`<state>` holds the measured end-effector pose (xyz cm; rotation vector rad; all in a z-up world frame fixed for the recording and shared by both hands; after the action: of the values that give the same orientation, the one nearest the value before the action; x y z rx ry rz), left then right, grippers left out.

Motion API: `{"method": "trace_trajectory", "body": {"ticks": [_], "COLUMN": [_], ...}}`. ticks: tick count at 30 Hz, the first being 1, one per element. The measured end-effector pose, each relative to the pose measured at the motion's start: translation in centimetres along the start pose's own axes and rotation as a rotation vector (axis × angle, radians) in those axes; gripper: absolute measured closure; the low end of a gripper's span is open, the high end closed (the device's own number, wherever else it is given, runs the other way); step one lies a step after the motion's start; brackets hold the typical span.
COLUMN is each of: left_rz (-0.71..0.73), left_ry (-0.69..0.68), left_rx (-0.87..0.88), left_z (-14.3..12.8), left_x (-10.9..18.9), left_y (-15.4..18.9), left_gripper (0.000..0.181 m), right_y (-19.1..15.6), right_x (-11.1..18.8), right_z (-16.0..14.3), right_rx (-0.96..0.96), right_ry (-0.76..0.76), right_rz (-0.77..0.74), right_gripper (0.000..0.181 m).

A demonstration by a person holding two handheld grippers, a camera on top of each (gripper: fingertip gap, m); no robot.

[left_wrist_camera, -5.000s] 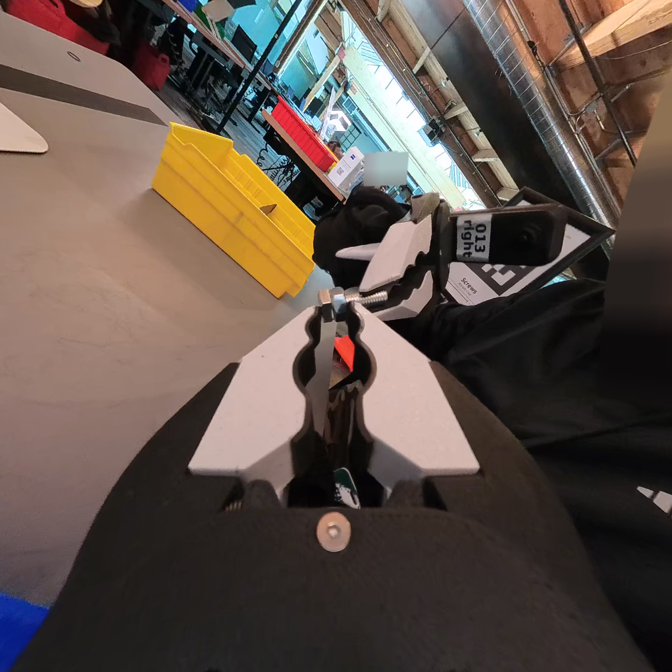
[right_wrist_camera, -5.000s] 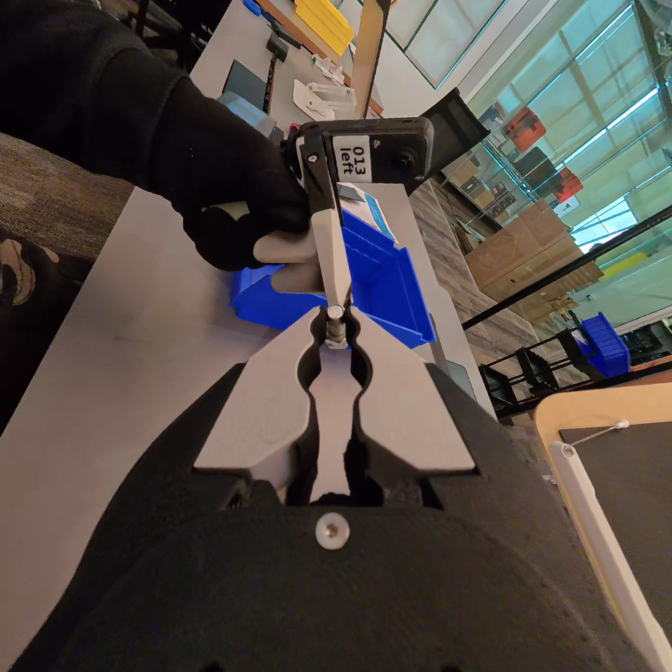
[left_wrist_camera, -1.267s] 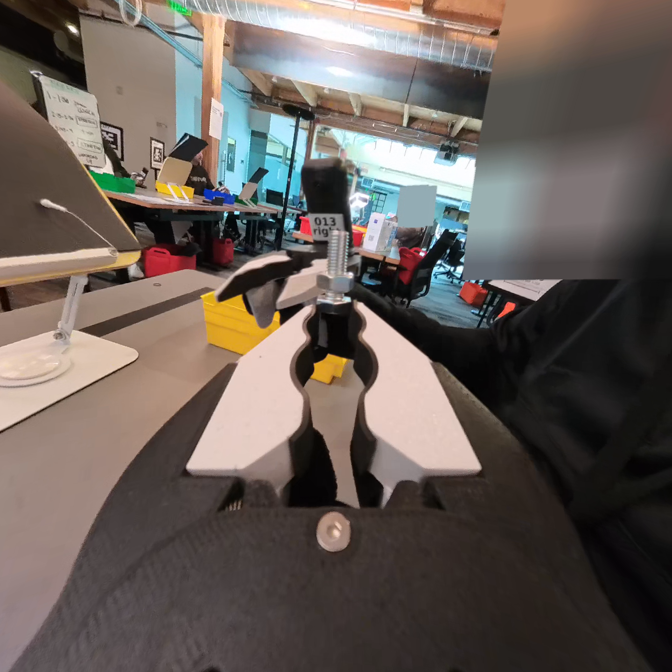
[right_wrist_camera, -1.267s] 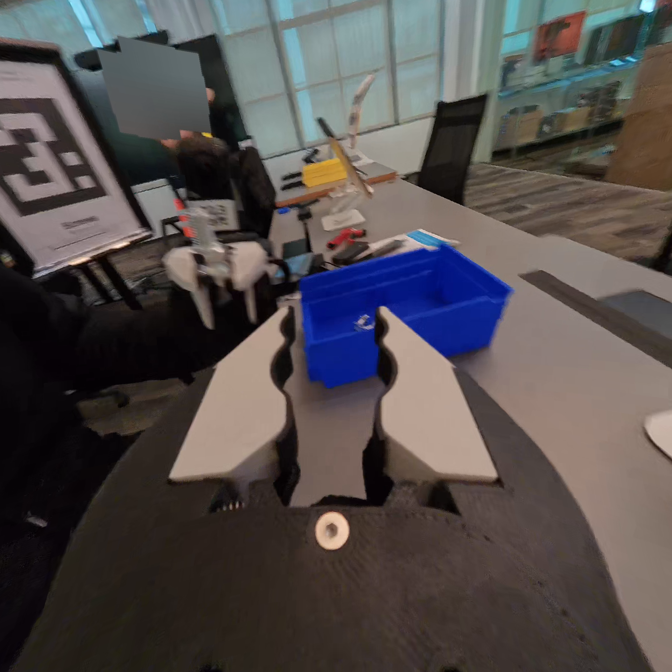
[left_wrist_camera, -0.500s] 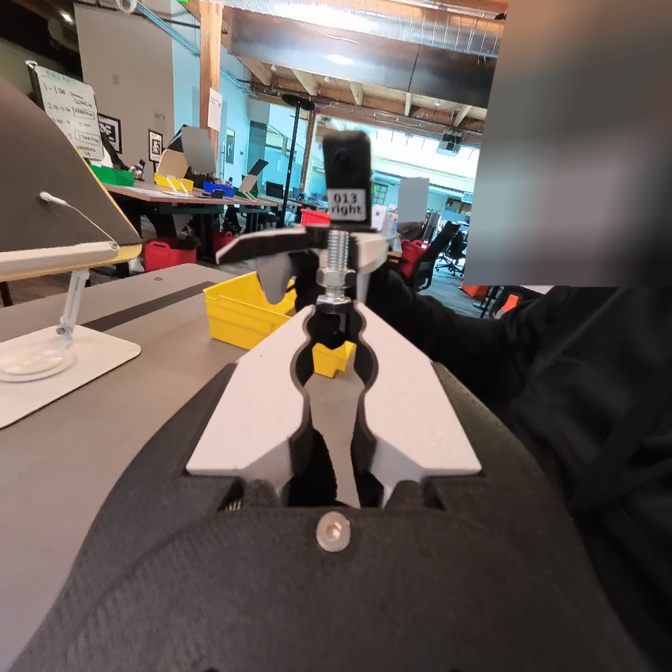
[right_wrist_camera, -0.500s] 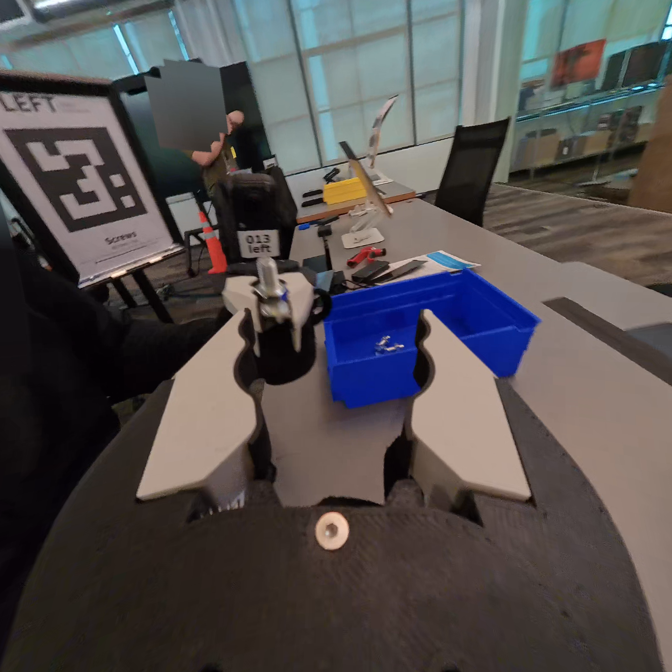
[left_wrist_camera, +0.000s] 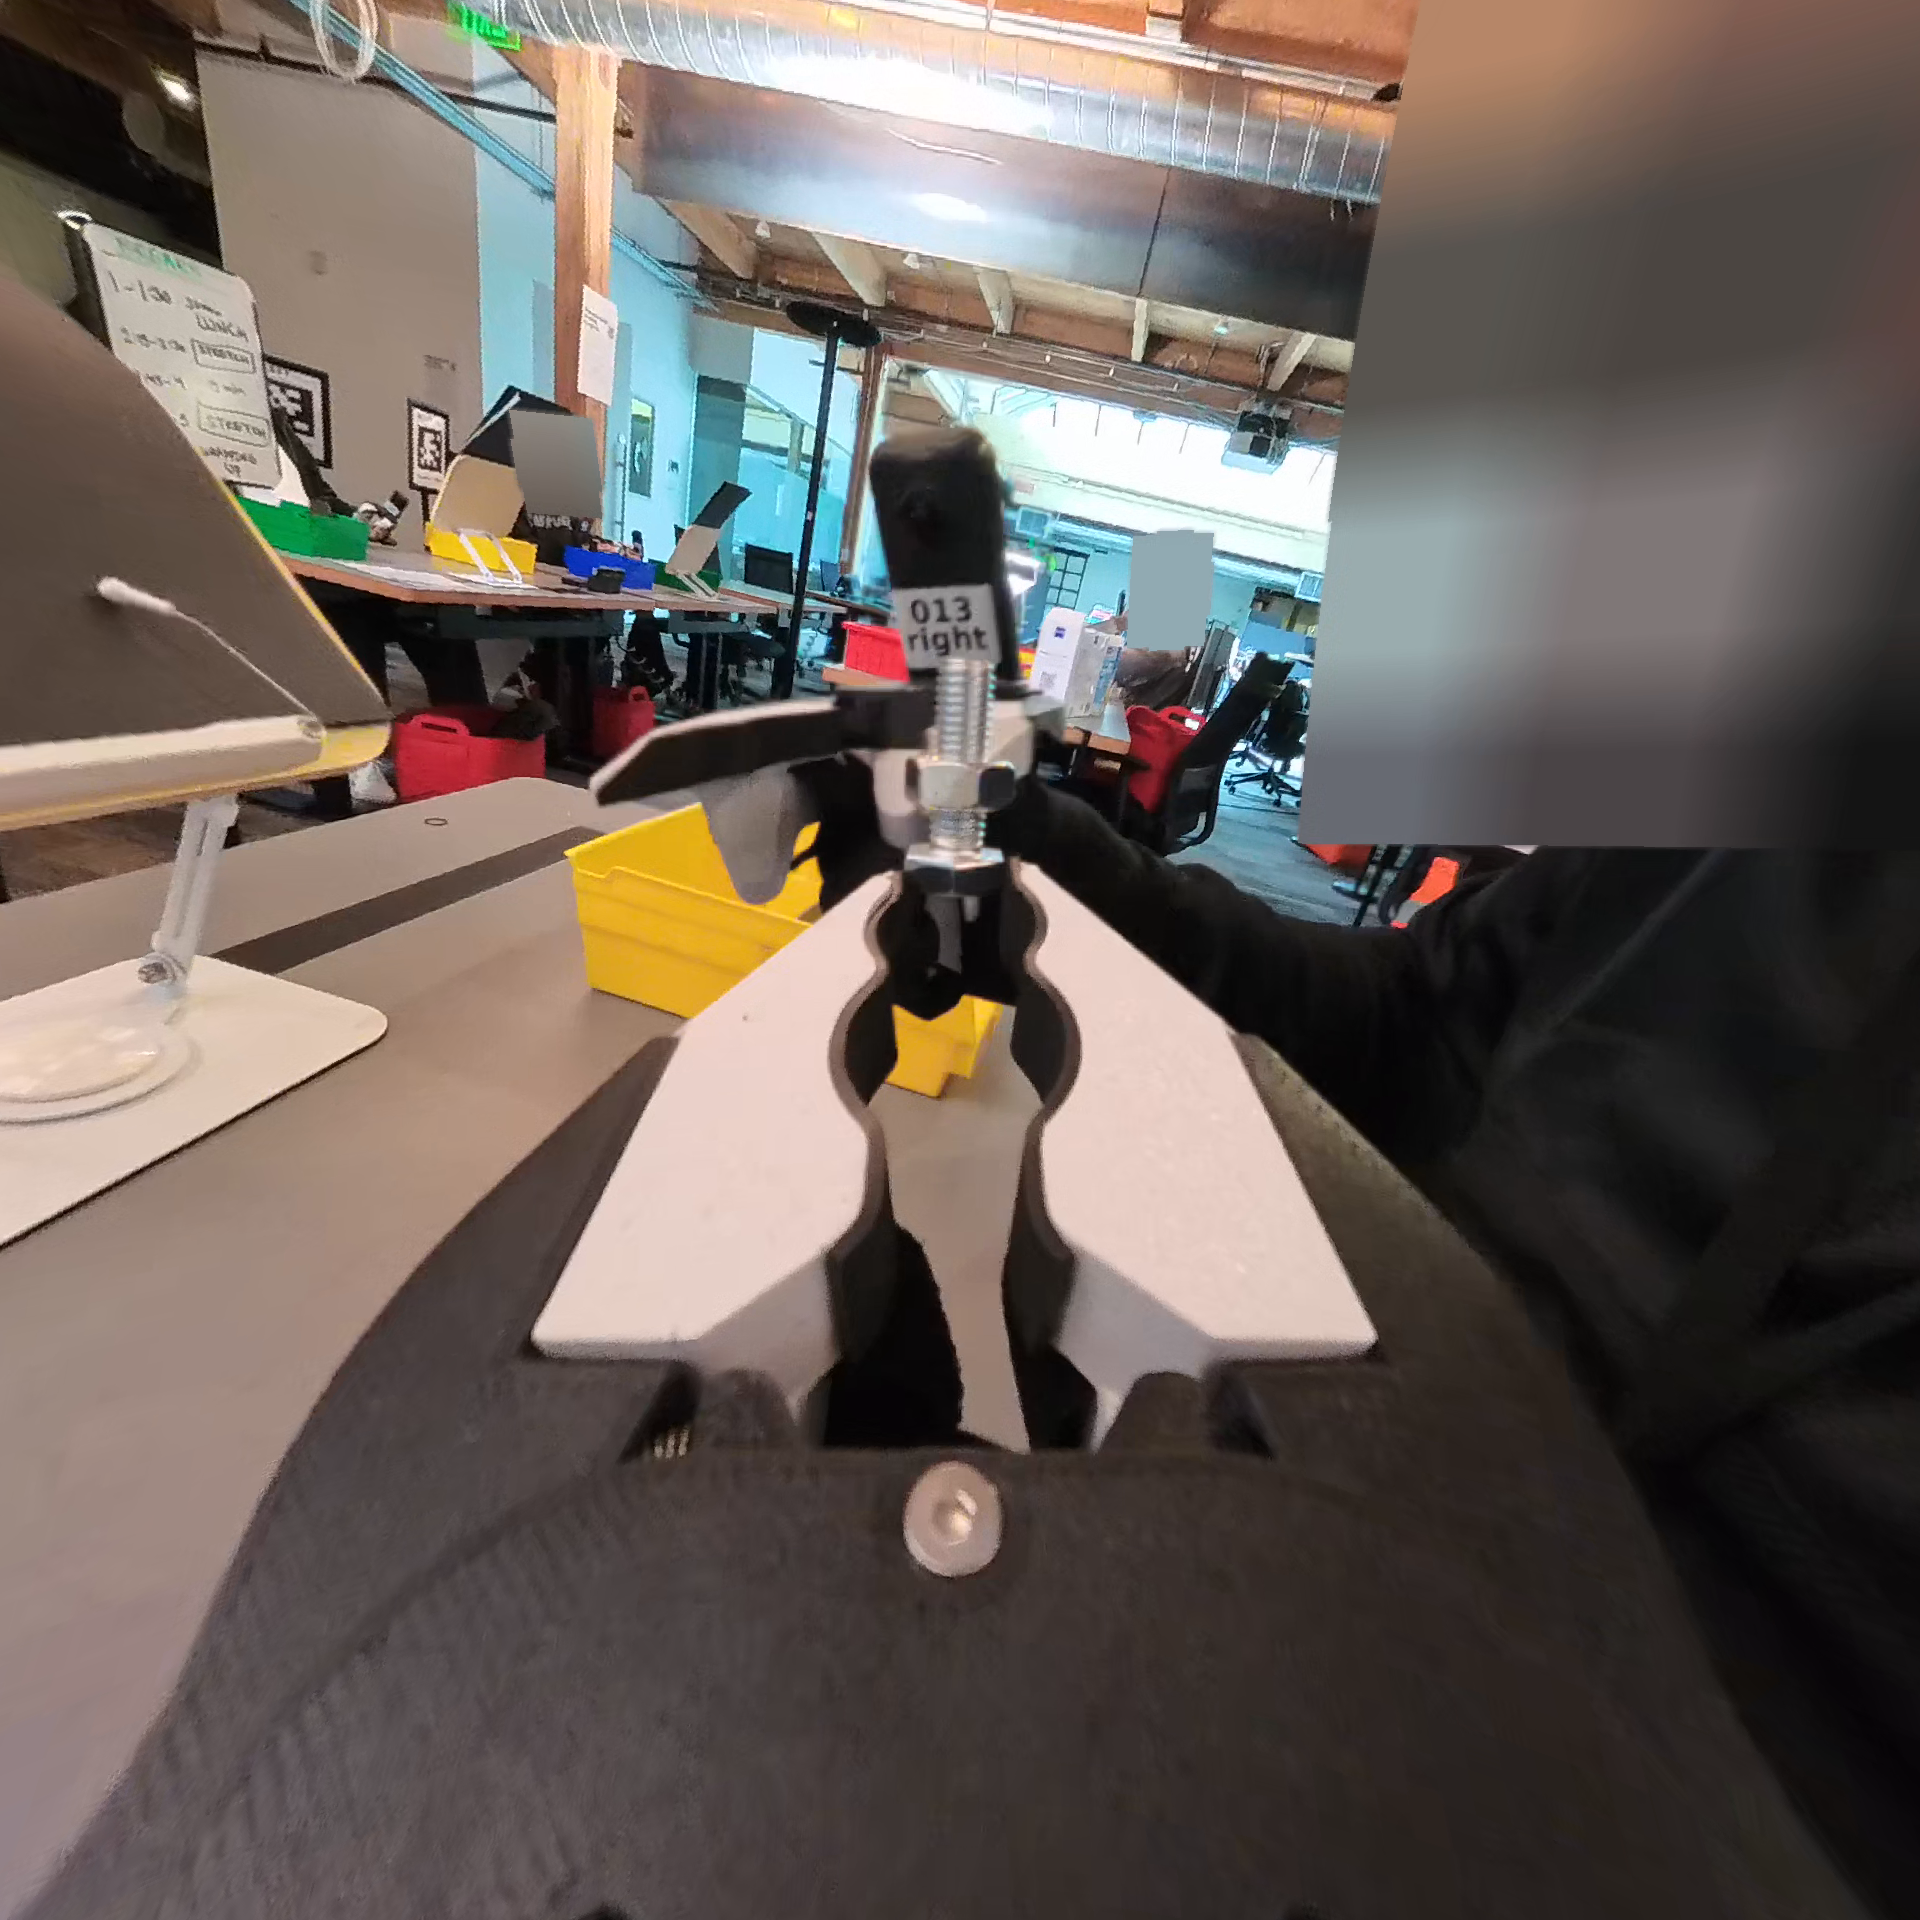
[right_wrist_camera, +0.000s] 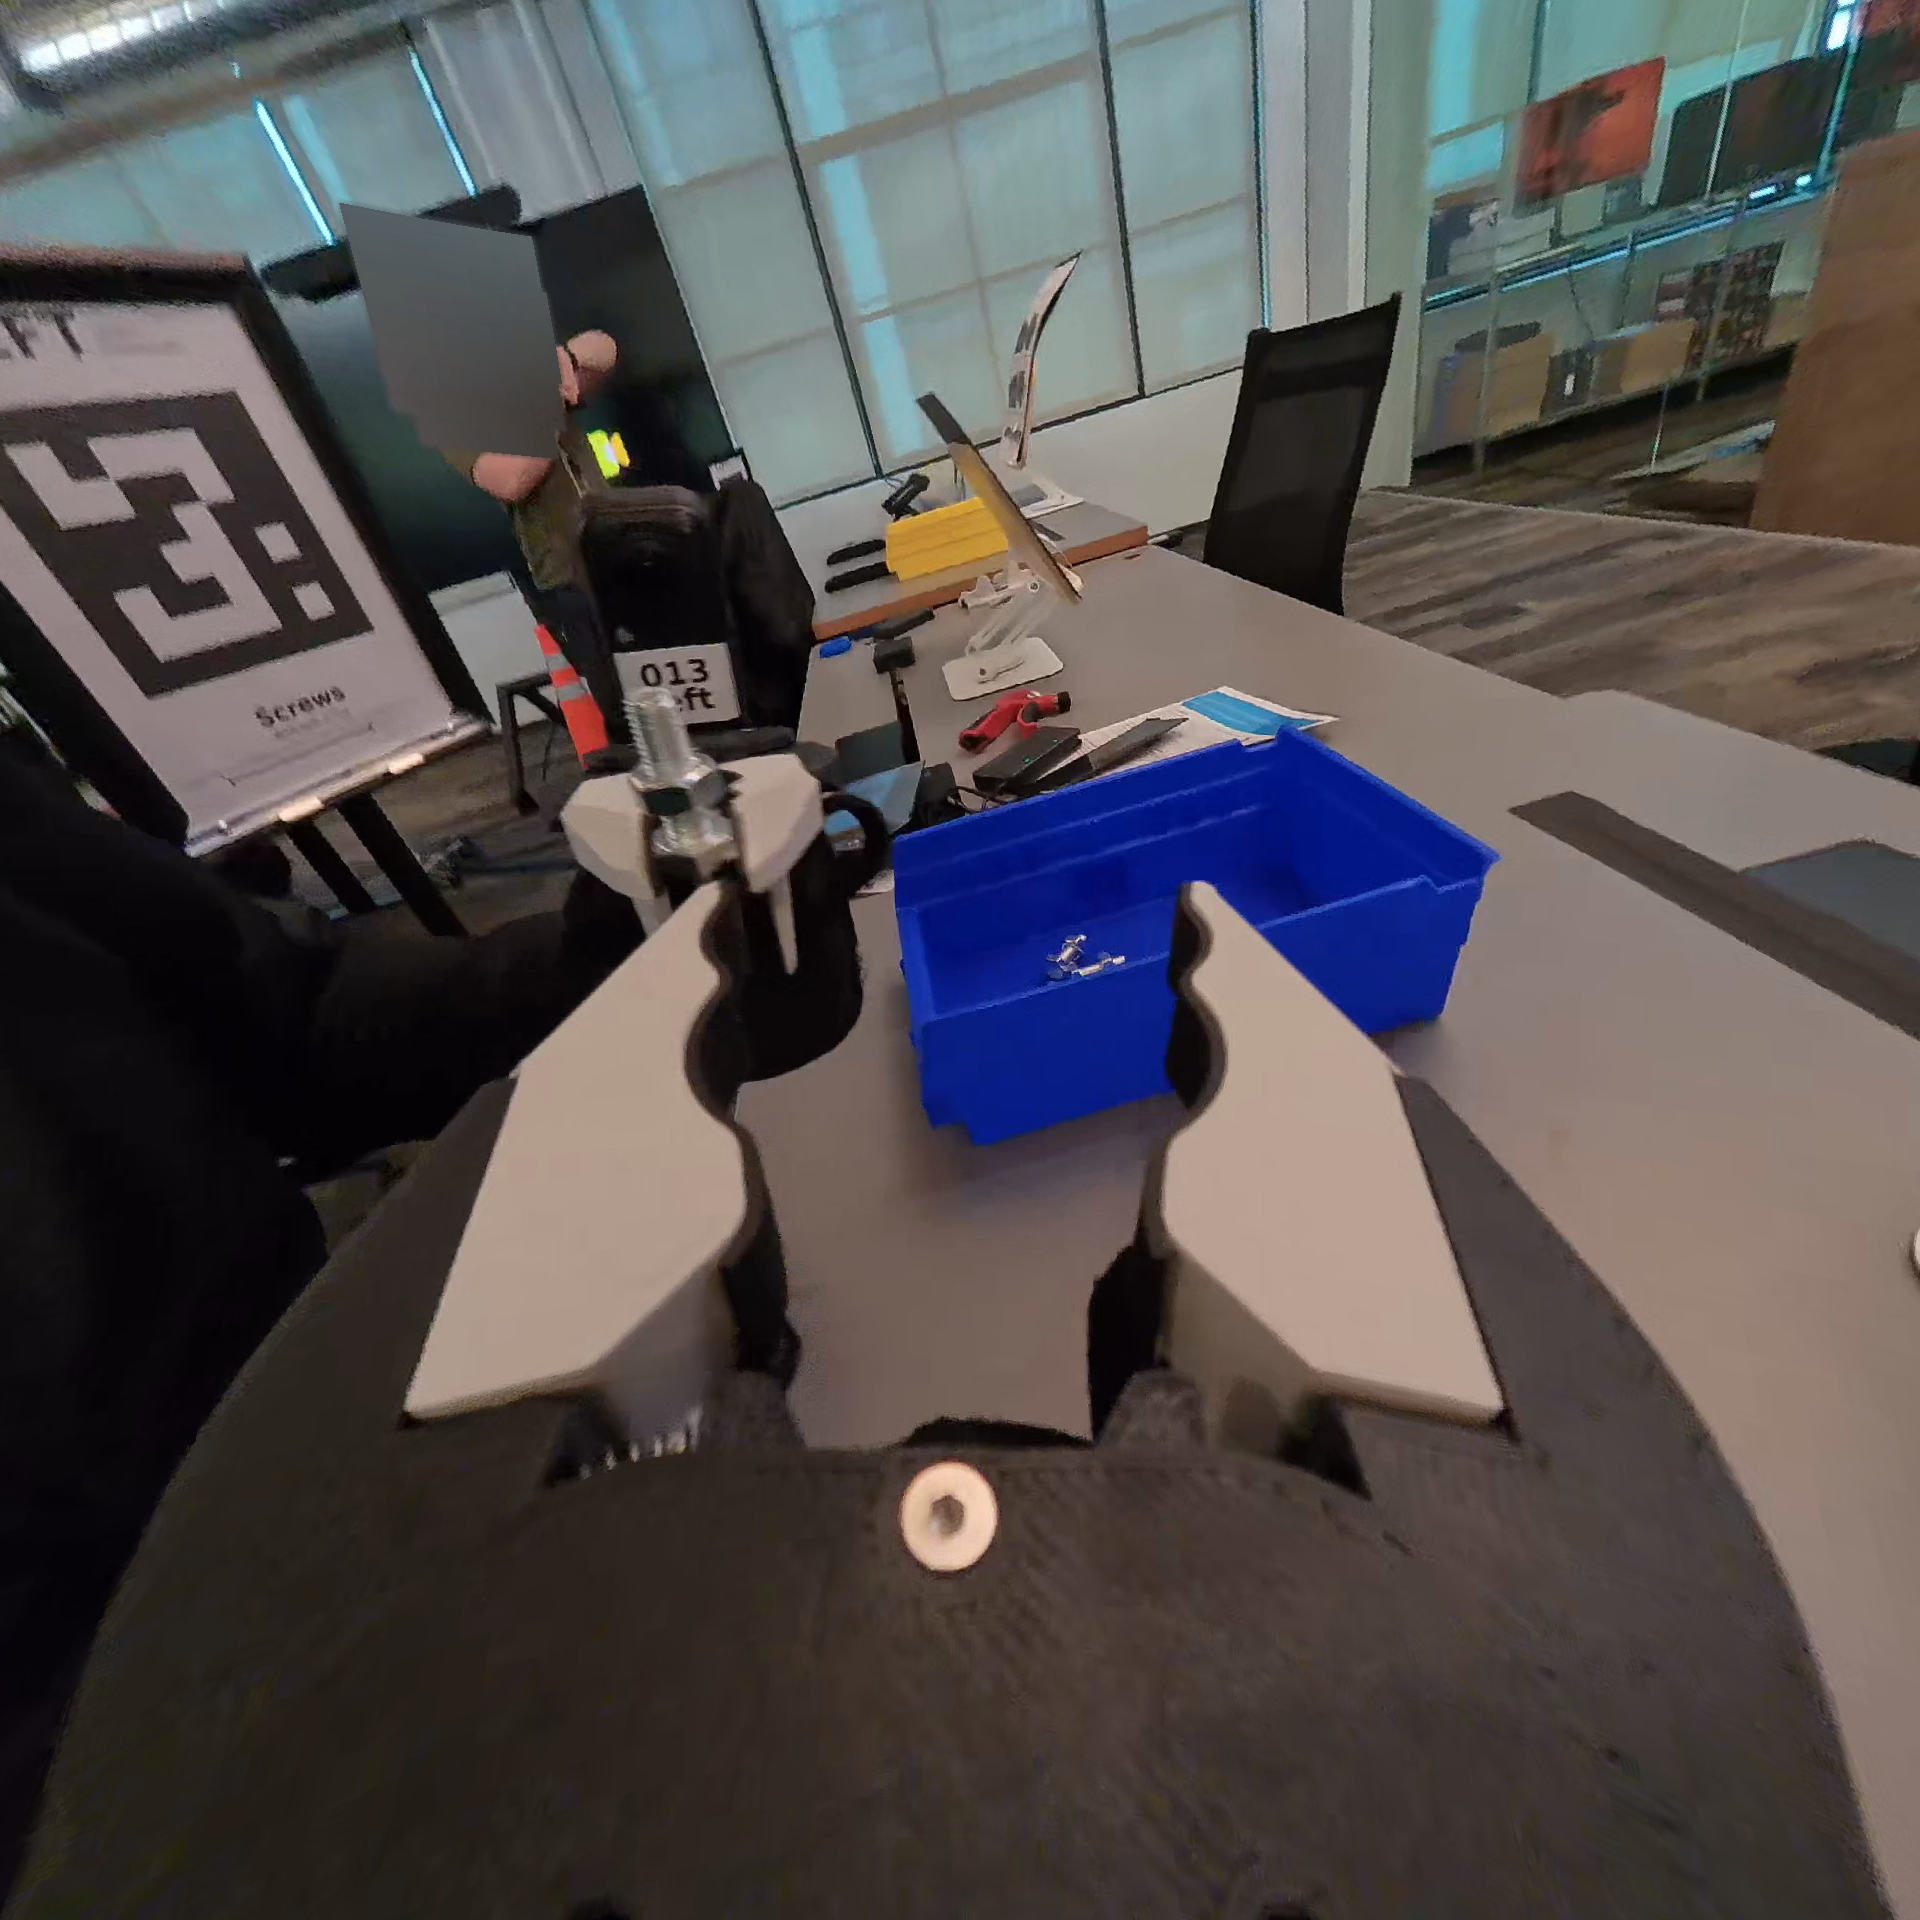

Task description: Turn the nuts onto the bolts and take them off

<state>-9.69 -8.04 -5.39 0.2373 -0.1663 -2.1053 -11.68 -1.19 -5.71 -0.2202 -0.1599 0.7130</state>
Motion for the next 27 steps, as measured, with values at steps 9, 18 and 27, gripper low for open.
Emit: {"method": "trace_trajectory", "body": {"ticks": [9, 18, 27], "left_rz": [-0.021, -0.003, -0.007], "left_ry": [-0.028, -0.015, -0.033], "left_rx": [-0.002, -0.039, -0.027], "left_z": [-0.8, 0.3, -0.6], "left_x": [-0.9, 0.2, -0.6], "left_y": [0.6, 0.3, 0.6], "left_gripper": [0.167, 0.167, 0.167], "right_y": [-3.5, 1.3, -3.5], "right_x": [-4.3, 0.7, -4.3], "right_z": [0.6, -0.1, 0.9], "right_rx": [0.042, -0.039, 0.054], "right_ry": [-0.014, 0.02, -0.025], "right_rz": [0.105, -0.02, 0.098], "right_gripper": [0.088, 0.1, 0.084]}}
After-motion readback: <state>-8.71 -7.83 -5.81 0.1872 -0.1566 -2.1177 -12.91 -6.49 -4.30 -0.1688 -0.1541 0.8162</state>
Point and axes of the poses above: each gripper's, where its closed fingertips meet, x back along the fingers, z out of its top, y = z × x across the jaws, the point moved 1 cm from there along x, back along the fingers, and after that the axes turned 3 degrees about -y, right-handed, at the moved point
